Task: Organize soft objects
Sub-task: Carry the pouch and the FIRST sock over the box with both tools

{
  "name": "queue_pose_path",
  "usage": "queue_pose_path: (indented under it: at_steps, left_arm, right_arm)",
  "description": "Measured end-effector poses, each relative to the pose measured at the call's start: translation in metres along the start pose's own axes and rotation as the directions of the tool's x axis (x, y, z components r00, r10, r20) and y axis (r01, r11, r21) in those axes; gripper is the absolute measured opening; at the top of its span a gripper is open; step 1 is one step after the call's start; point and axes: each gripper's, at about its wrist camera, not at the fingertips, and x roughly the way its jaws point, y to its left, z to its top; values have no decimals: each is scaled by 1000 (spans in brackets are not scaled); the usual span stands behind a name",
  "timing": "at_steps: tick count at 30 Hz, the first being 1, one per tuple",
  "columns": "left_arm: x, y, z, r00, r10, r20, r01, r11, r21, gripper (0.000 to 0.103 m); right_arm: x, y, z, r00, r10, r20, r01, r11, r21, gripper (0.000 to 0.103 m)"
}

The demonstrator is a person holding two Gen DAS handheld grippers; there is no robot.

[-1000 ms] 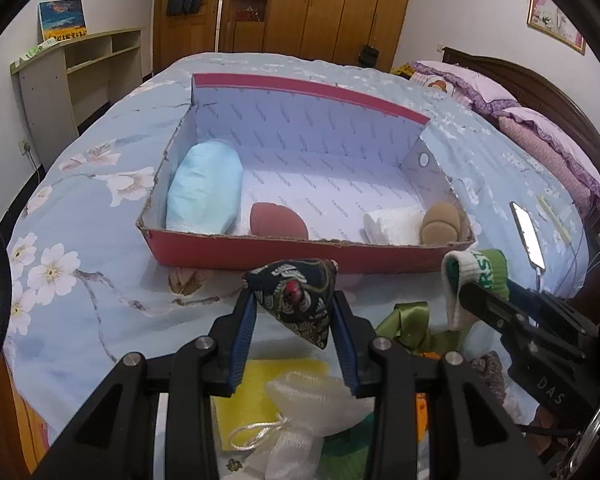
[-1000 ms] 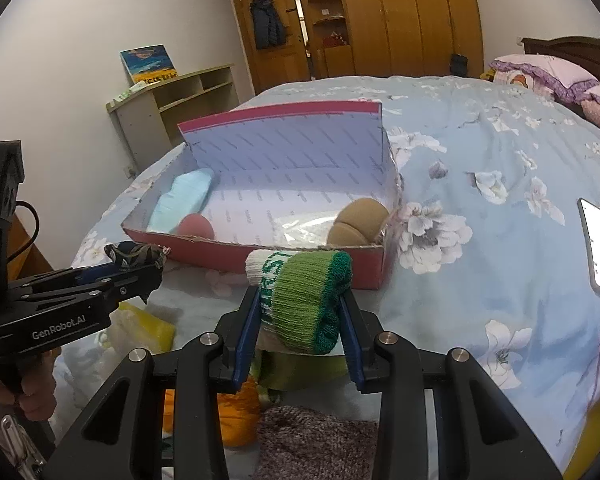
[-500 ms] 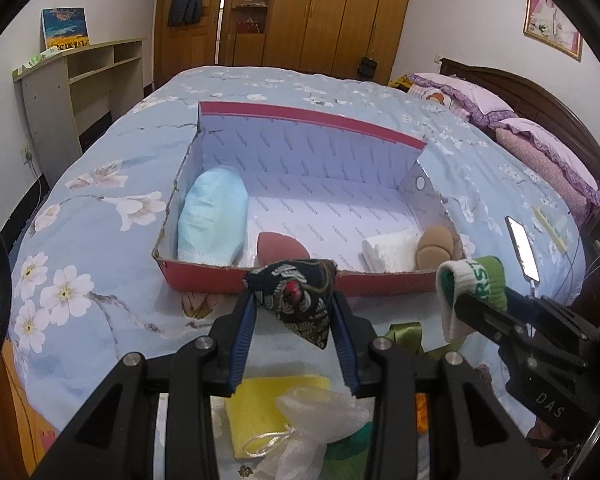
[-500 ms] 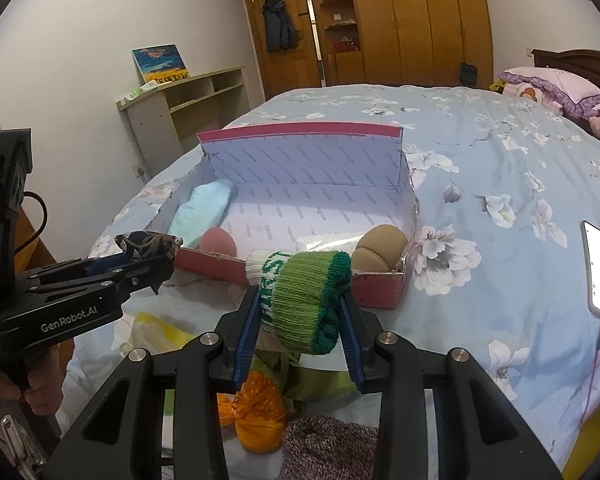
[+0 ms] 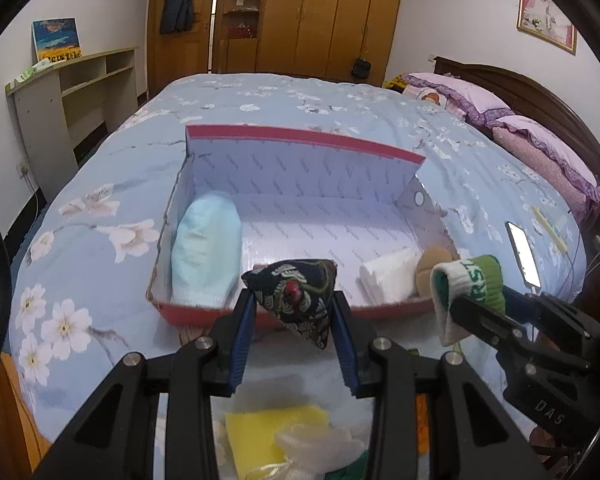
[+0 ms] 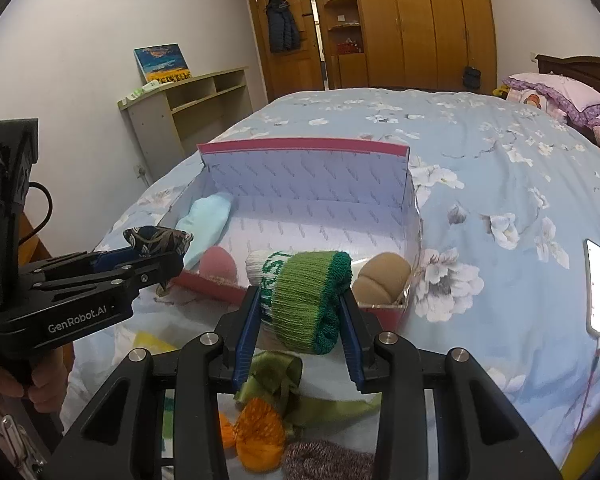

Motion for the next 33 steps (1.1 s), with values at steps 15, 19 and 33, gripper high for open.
queue_pose_path:
  at_steps: [15,19,33]
  left_arm:
    - [19,-7,26,1000,-3,7,3,1000,21,39]
    - [30,-7,30,1000,-7,-8,7,1000,20,39]
    - [61,-3,39,999,0,-32,0,1000,9,39]
  right_arm:
    - [19,-6,24,1000,-5,2,5,1000,-15,38]
    - [26,-9,28,1000,-6,-1,6,1000,-14,38]
    - [55,-19,41,1000,1,-16,-1,1000,0,38]
